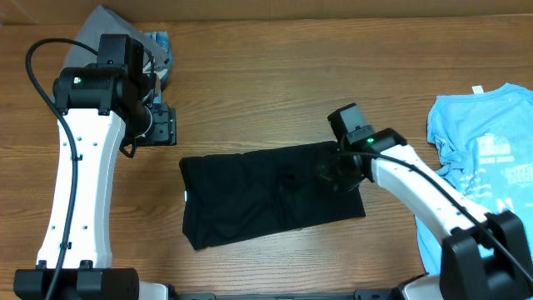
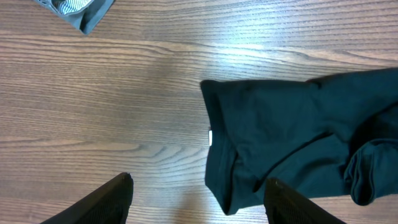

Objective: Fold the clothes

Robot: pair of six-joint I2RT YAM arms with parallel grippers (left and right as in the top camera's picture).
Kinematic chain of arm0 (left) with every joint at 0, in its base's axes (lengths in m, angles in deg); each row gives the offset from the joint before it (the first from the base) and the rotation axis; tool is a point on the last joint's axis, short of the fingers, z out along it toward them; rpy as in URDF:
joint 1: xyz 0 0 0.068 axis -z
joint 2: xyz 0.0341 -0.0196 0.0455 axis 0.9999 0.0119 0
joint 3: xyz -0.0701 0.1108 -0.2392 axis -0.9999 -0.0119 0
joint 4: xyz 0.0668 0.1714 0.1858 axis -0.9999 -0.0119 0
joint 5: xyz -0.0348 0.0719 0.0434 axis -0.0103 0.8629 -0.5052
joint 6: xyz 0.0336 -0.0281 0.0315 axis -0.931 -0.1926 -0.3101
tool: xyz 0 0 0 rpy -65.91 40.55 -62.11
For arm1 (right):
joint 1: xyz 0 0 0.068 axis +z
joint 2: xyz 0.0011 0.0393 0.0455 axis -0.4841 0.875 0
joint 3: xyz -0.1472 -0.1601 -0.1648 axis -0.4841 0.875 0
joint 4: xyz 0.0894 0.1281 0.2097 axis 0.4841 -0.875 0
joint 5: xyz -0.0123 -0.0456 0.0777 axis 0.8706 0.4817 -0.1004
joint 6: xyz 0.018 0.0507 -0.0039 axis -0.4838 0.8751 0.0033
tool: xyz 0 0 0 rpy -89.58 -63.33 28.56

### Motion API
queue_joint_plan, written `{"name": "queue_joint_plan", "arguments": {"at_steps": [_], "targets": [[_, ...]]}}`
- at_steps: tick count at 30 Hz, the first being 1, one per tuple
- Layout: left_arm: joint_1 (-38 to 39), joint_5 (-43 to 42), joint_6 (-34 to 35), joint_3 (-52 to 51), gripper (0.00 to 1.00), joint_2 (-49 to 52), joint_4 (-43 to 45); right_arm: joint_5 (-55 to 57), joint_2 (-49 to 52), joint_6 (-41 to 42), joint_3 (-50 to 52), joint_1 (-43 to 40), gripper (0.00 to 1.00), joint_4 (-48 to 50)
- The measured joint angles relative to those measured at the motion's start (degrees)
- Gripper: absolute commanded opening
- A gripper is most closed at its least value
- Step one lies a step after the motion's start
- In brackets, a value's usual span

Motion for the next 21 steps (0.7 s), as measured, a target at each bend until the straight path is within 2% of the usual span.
{"name": "queue_joint_plan", "arguments": {"at_steps": [3, 5, 8, 10, 14, 18, 21], "targets": [[0.0, 0.0, 0.0, 0.0, 0.77, 0.0, 0.0, -4.0, 2.8, 6.3, 2.8, 2.0, 0.04, 7.1], [0.0, 0.0, 0.0, 0.0, 0.80, 0.0, -0.1, -7.2, 5.0, 8.9, 4.3, 4.3, 0.07, 16.6], [0.0, 0.0, 0.0, 0.0, 0.85, 0.0, -0.4, -11.7, 7.0, 6.9, 4.5, 7.1, 0.12, 30.9], [0.0, 0.0, 0.0, 0.0, 0.89, 0.0, -0.9, -13.4, 6.5, 4.6, 3.4, 7.8, 0.15, 32.1], [-0.6, 0.0, 0.0, 0.0, 1.00, 0.0, -1.6, -14.0, 4.9, -0.3, 0.7, 5.9, 0.18, 23.2], [-2.6, -0.6, 0.2, -1.9, 1.00, -0.3, -0.5, -13.8, 3.3, -4.4, -1.9, 1.9, 0.19, 8.9], [-5.0, -3.6, 0.2, -7.8, 1.00, -0.9, 2.8, -12.8, 2.4, -7.5, -2.3, -0.4, 0.19, -1.5]]}}
